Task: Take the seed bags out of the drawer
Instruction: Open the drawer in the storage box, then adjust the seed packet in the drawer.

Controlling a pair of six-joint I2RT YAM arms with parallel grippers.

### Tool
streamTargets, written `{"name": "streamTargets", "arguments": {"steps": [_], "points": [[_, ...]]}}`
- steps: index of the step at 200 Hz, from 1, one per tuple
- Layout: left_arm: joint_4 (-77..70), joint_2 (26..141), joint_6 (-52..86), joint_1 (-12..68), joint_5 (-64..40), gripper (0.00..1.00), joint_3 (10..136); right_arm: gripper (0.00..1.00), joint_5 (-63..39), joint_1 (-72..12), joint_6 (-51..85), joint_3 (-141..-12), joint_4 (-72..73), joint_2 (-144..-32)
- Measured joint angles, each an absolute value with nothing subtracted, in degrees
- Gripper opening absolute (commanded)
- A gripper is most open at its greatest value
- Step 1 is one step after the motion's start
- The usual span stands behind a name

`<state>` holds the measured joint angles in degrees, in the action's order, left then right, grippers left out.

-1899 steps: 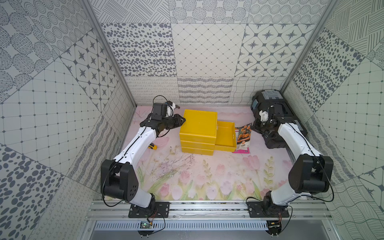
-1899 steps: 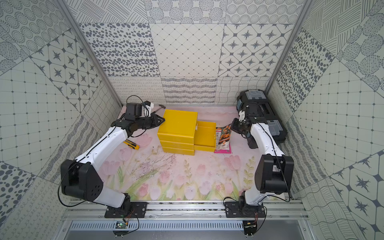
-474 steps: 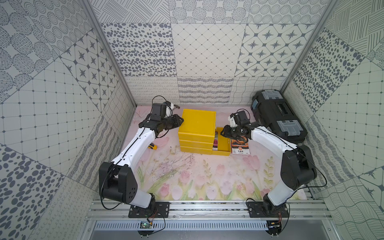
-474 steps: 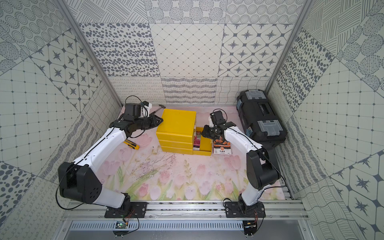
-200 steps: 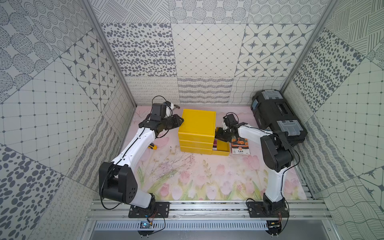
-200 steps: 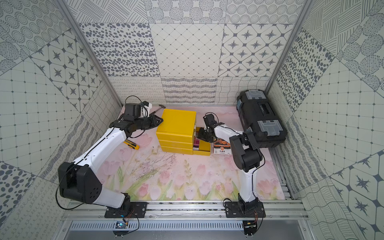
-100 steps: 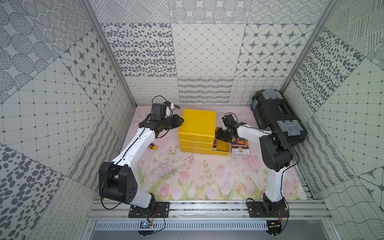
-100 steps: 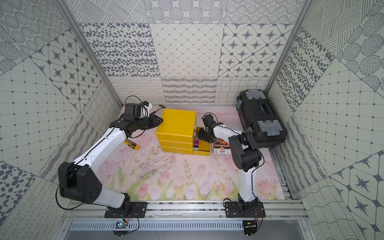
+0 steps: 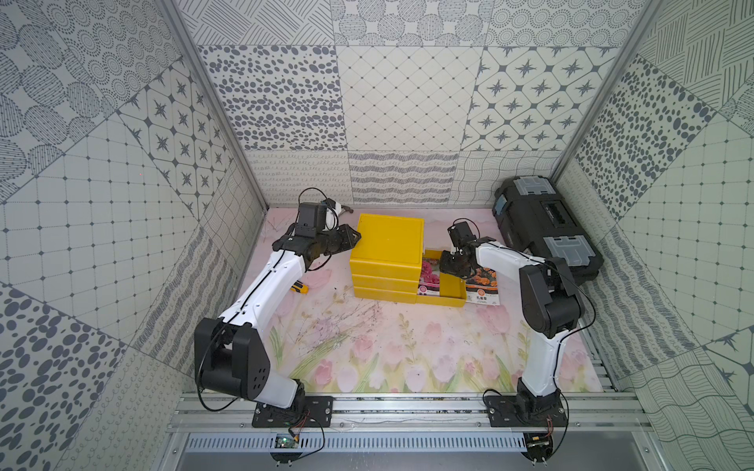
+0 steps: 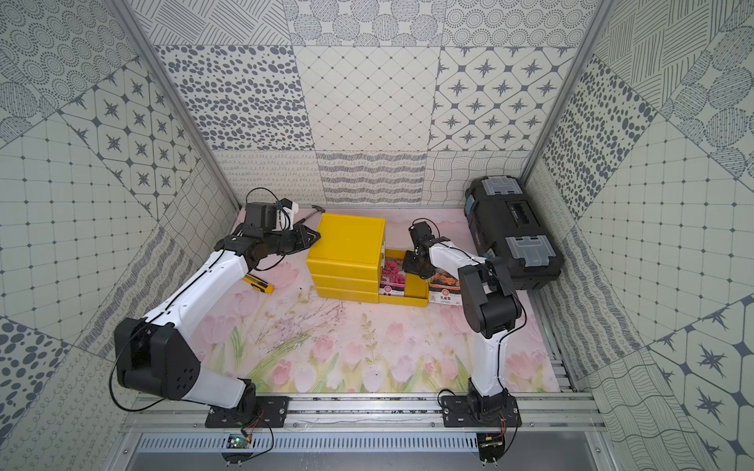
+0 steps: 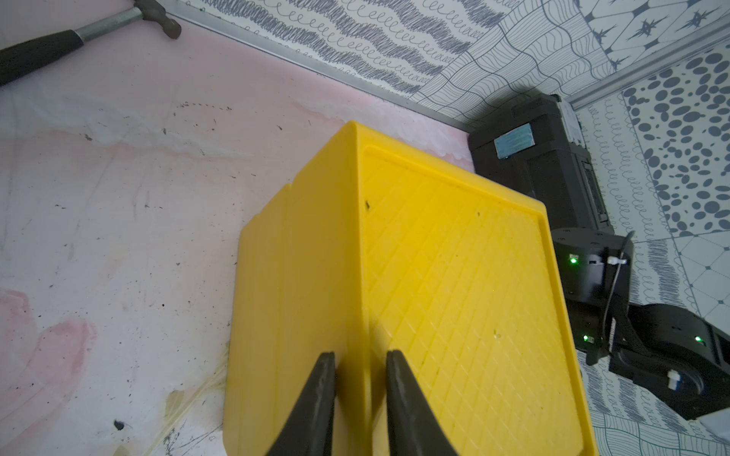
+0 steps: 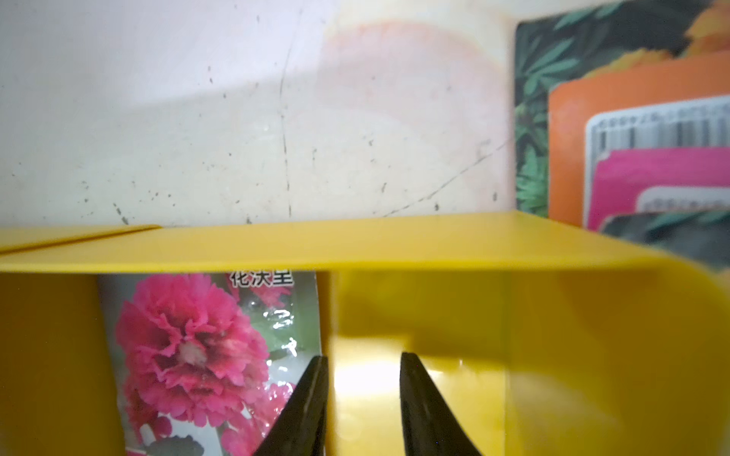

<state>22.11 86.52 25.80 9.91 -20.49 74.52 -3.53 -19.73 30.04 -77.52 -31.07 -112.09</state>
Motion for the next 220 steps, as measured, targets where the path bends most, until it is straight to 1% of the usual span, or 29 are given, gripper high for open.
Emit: {"name": "streamTargets", "arguments": {"steps": [74,154,189,220], "points": [[22.1,86.5,25.8,9.9,-20.5,0.25,74.5,0.45,-5.2,-21.6,30.2,-78.0,-31.5,-108.4],[22.1,86.5,25.8,9.9,-20.6,0.25,74.5,0.49,-6.1,-22.6,31.1,-78.0,-31.7,-111.6],[22.1,86.5,25.8,9.9,-20.6,0.25,74.5,0.49,-6.5,-22.9,31.4,-78.0,-31.5,-113.2],[22.1,86.5,25.8,9.9,-20.6,0.25,74.5,0.44,-7.4,-22.9,31.8,-78.0,-30.3,-113.7]]}}
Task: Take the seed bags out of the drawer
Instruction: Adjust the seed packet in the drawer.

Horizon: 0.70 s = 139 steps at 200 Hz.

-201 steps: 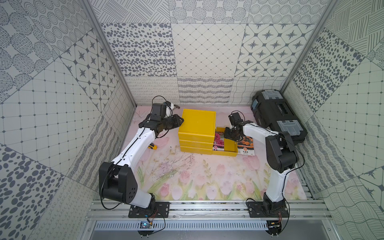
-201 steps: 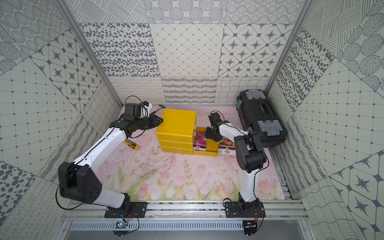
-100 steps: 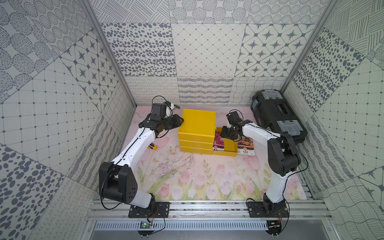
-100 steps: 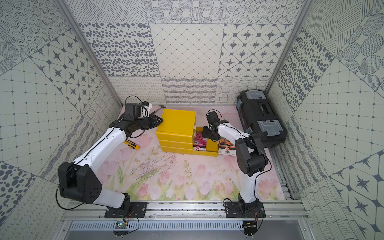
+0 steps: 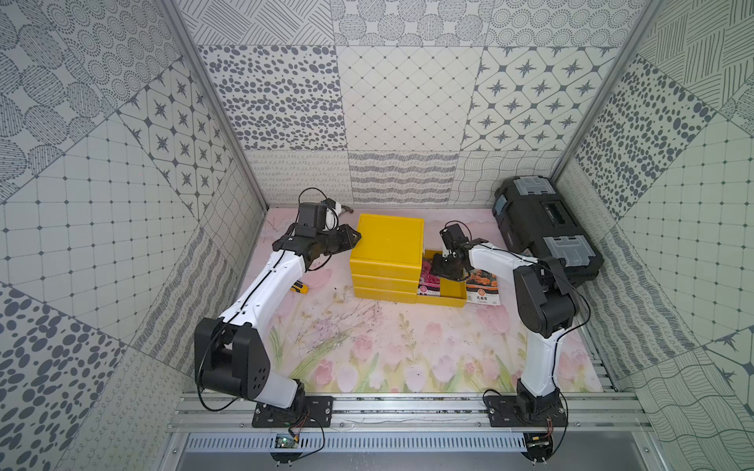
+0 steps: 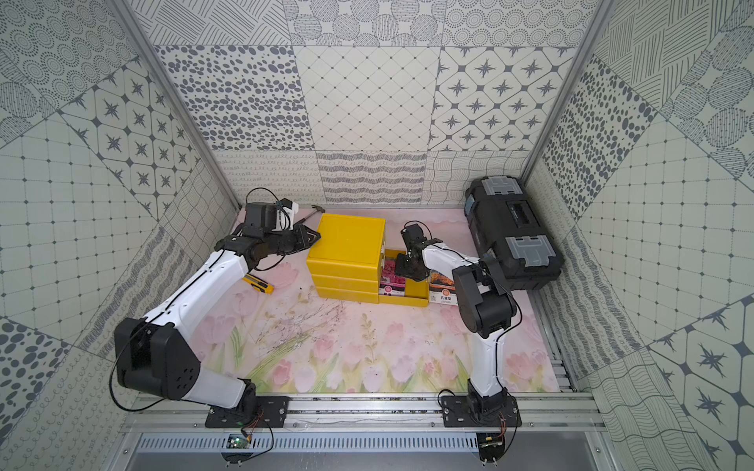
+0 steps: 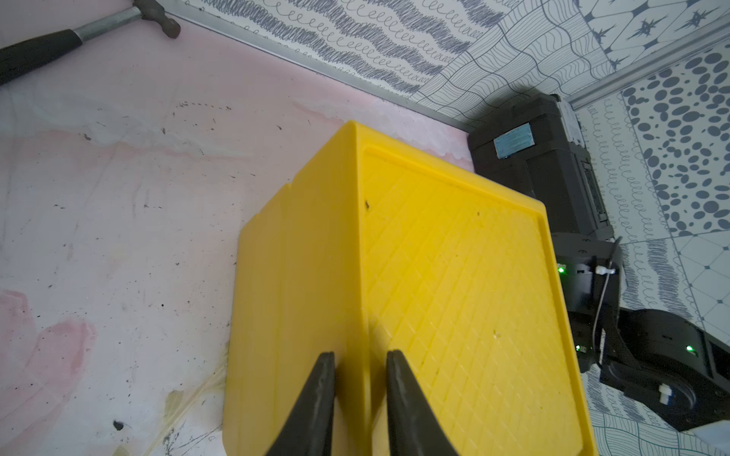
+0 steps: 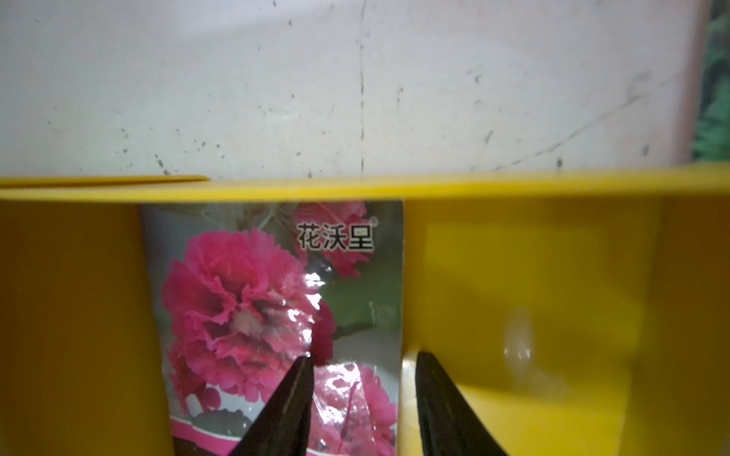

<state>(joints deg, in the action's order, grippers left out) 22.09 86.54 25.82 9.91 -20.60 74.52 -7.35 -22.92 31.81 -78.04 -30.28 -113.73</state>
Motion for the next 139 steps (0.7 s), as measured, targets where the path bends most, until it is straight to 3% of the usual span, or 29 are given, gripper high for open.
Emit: {"name": "streamTargets", "arguments": {"steps": [64,139], "points": [[22.1,86.6,25.8,9.9,-20.6,0.25,74.5,0.21,-8.3,-22.9,33.1,-78.3,-28.4,-114.8],[22.1,86.6,25.8,9.9,-20.6,0.25,74.5,0.06,-12.4,-22.9,35.8,-77.1,-25.2,-114.8]]}}
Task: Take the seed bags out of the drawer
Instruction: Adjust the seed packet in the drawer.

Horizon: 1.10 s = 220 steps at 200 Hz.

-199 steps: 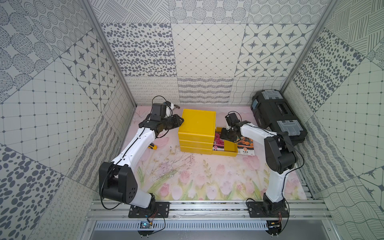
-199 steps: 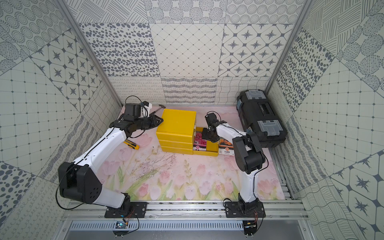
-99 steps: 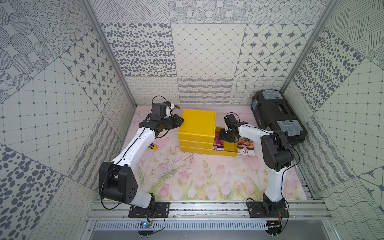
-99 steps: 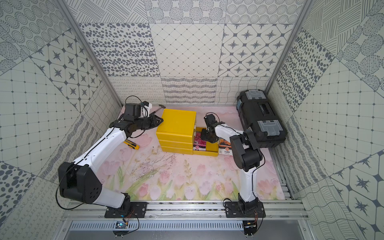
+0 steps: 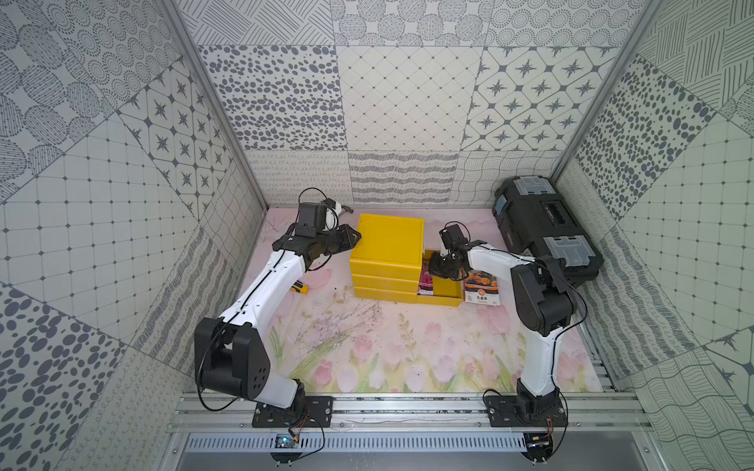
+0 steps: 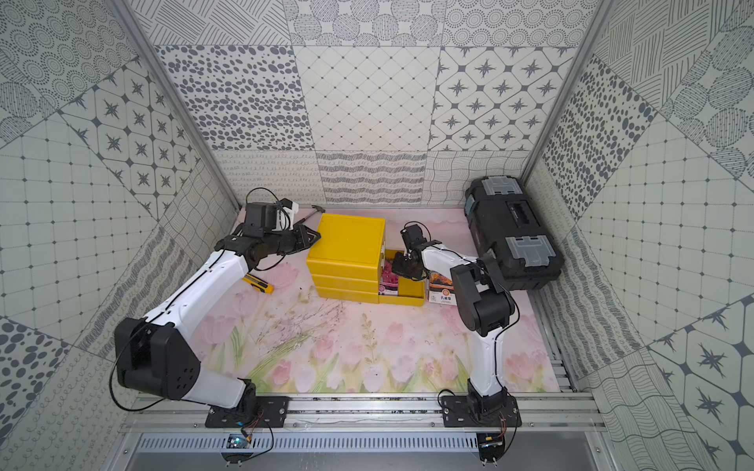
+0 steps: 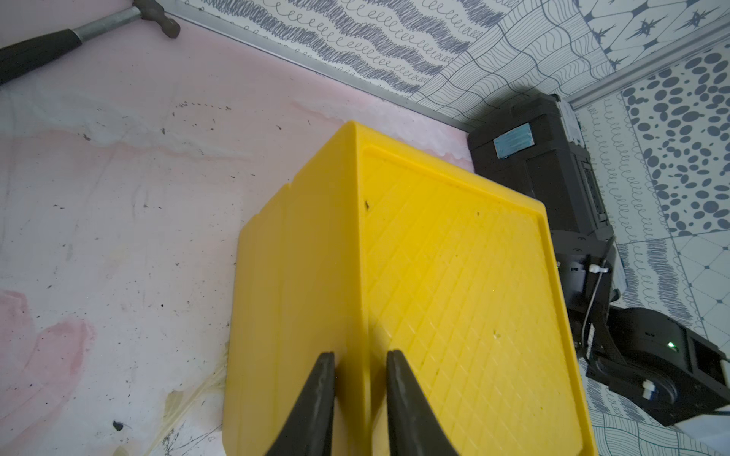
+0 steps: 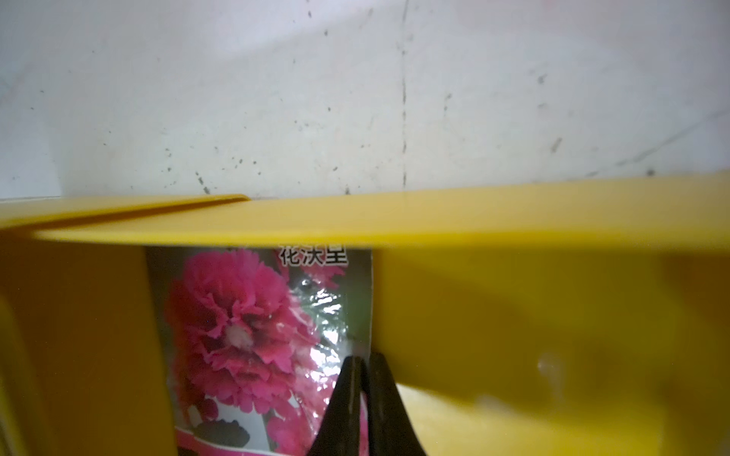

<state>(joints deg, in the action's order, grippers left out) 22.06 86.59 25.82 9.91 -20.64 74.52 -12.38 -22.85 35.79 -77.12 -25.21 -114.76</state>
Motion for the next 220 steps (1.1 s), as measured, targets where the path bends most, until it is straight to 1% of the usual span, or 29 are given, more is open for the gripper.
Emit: {"name": "streamTargets", "arguments": {"steps": [25,67,116,220], "points": [[22.1,86.6,25.8,9.9,-20.6,0.25,74.5,0.00,-14.5,-22.9,37.1,-76.7,-23.4,-114.8],[22.1,86.6,25.8,9.9,-20.6,0.25,74.5,0.00,-17.1,-22.3,38.7,-74.8,-20.9,-113.8],[22.1,86.6,25.8,9.9,-20.6,0.25,74.5,0.00,-19.0,-20.7,39.2,-73.6,-21.1,-109.3],[22.1,86.6,25.8,9.9,-20.6,0.25,74.5,0.00,-18.9,-16.2,34.8,-75.3,-29.3,-104.1]]}}
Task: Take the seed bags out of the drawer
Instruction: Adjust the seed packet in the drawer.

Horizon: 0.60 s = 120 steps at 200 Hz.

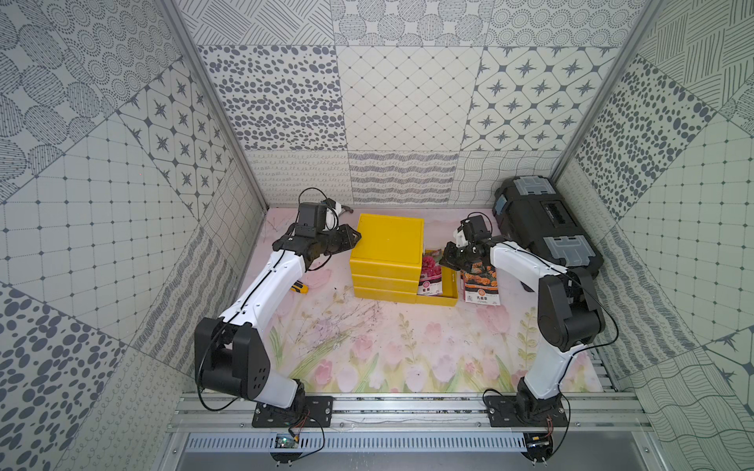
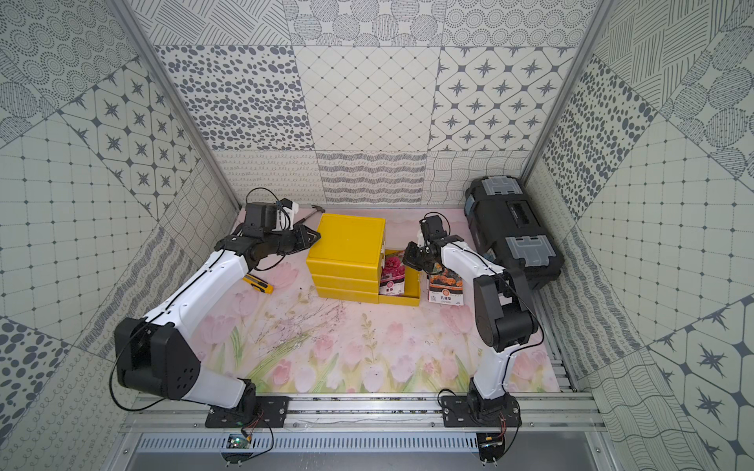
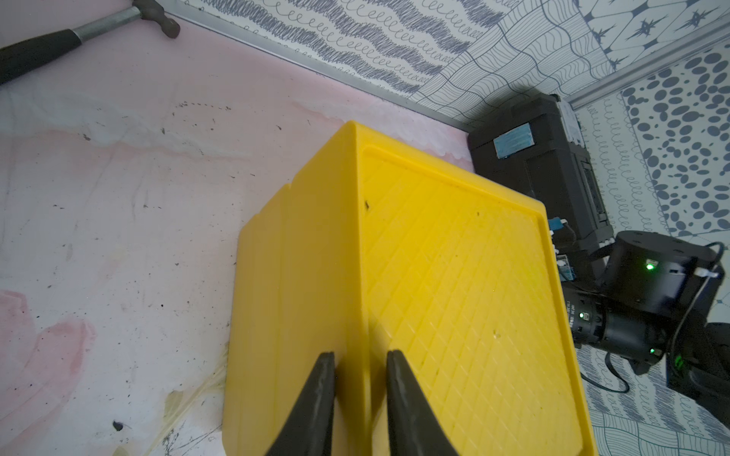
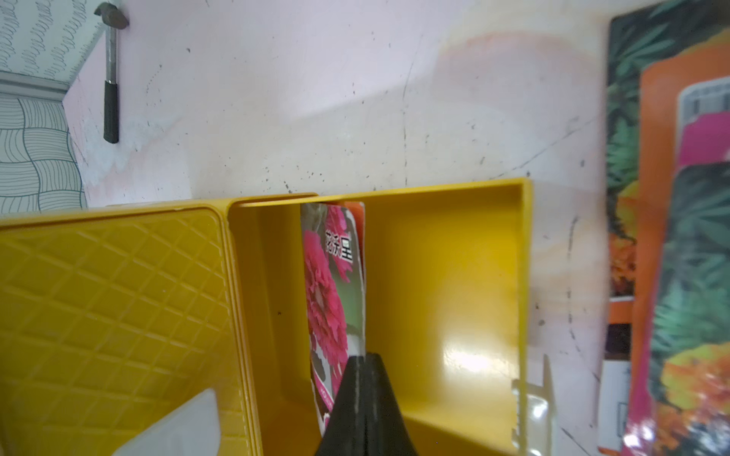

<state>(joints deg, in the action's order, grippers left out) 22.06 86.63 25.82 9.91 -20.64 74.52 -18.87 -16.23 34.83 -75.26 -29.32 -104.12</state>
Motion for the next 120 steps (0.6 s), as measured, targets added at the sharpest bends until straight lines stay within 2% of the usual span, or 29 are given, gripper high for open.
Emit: {"name": "streamTargets", "arguments": {"steps": [35,95,120], "points": [[22.0,86.7,25.8,9.9,-20.7,0.25,74.5,0.02,-18.9,-15.6,33.4,-76.2,-30.8,-103.7],[21.9,86.8,25.8,9.9,-20.8,0.25,74.5,0.35,-19.1,-15.6,32.1,-76.2,-31.1,-103.7],[21.8,86.9,25.8,9.9,-20.8,0.25,74.5,0.39,-18.4,-15.8,31.9,-76.2,-31.1,-103.7]]}}
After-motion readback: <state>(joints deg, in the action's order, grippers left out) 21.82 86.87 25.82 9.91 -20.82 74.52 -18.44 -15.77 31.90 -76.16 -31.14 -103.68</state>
